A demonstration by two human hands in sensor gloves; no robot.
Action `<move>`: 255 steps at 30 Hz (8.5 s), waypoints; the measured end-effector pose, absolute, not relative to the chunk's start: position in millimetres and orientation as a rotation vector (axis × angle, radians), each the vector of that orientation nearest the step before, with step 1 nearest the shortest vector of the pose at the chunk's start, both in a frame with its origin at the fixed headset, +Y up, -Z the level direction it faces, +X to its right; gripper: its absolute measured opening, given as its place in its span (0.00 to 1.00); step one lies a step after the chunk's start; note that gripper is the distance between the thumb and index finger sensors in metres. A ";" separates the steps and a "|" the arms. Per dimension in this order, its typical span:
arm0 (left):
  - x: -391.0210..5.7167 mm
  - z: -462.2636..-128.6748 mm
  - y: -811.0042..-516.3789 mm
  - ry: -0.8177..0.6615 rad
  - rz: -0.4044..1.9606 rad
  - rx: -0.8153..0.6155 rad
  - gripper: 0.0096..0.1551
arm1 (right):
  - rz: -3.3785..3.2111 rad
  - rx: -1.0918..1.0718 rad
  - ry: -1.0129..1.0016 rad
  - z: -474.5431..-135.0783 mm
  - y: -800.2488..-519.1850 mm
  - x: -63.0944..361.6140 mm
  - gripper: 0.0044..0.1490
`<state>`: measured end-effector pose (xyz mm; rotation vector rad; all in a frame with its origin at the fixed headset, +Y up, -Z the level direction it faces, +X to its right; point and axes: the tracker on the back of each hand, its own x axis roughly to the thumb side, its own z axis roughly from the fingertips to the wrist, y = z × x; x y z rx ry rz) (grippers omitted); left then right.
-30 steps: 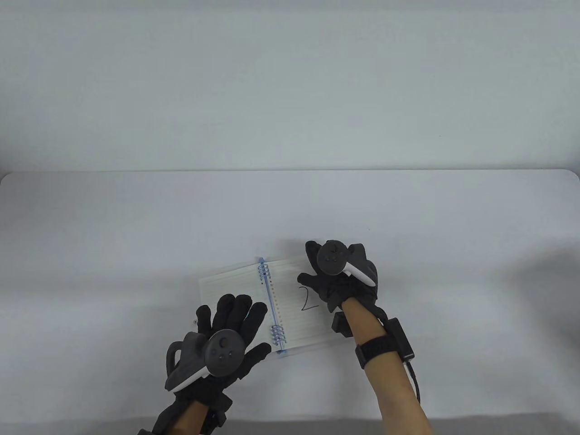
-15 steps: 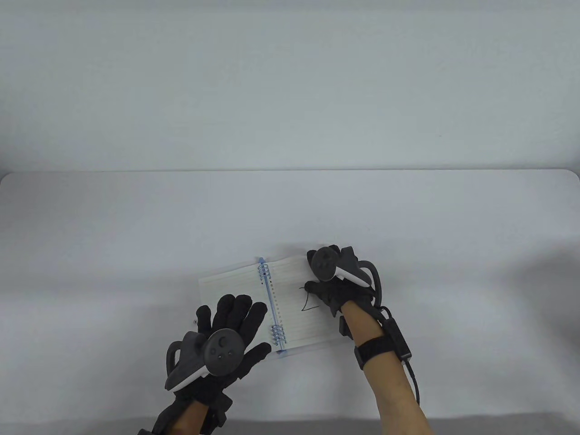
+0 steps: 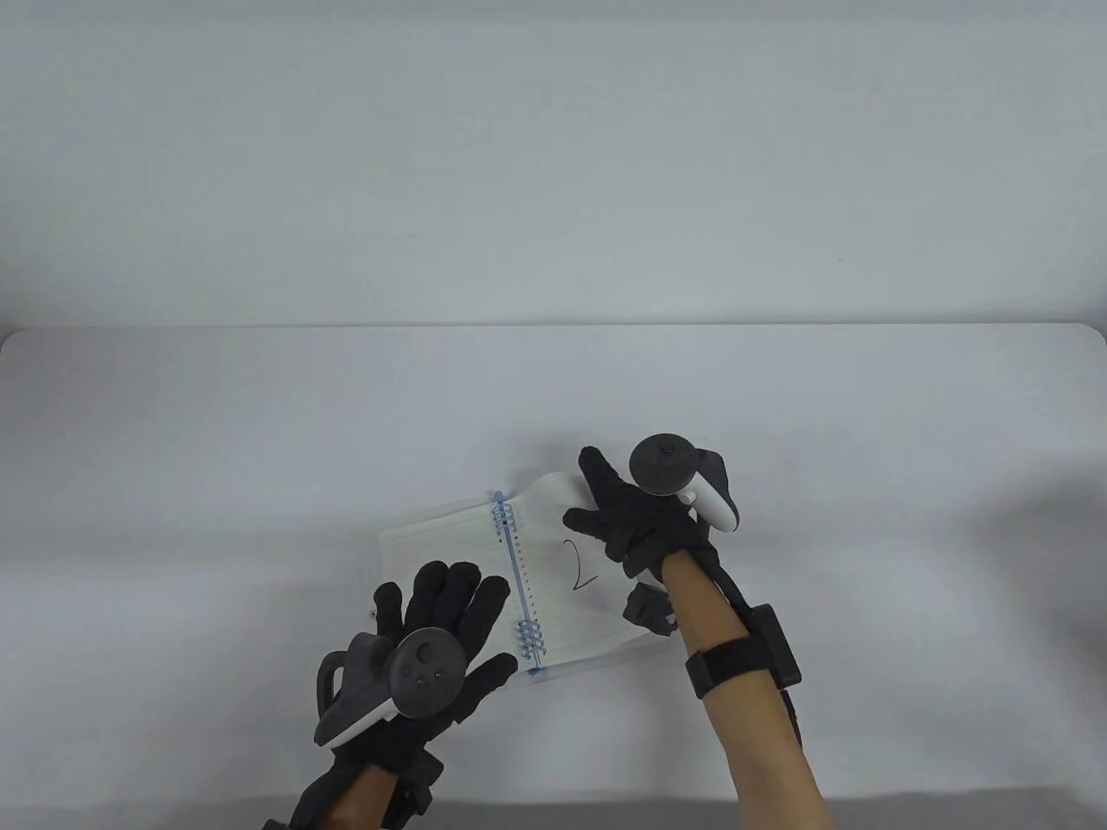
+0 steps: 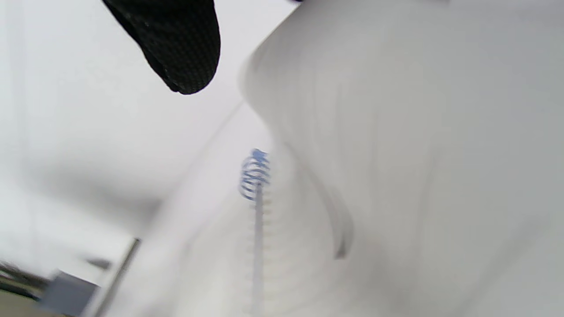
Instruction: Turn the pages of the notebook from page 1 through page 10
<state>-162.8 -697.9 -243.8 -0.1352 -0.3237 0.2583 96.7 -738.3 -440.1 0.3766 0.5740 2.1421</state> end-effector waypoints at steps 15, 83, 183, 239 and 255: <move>-162.3 -244.3 -698.4 -0.320 0.259 -0.147 0.47 | 2.068 0.234 0.848 -442.9 -734.6 130.9 0.58; -165.6 -243.5 -696.7 -0.307 0.266 -0.125 0.47 | 2.117 0.394 0.393 -429.1 -737.3 70.6 0.52; -168.0 -244.4 -695.6 -0.294 0.283 -0.124 0.47 | 1.679 0.410 0.750 -415.7 -751.5 34.1 0.34; -166.7 -244.9 -696.6 -0.296 0.280 -0.154 0.47 | 2.883 0.326 0.490 -436.4 -774.6 85.7 0.51; -166.7 -244.9 -696.7 -0.295 0.279 -0.152 0.46 | 2.392 0.394 0.498 -436.8 -745.7 86.3 0.44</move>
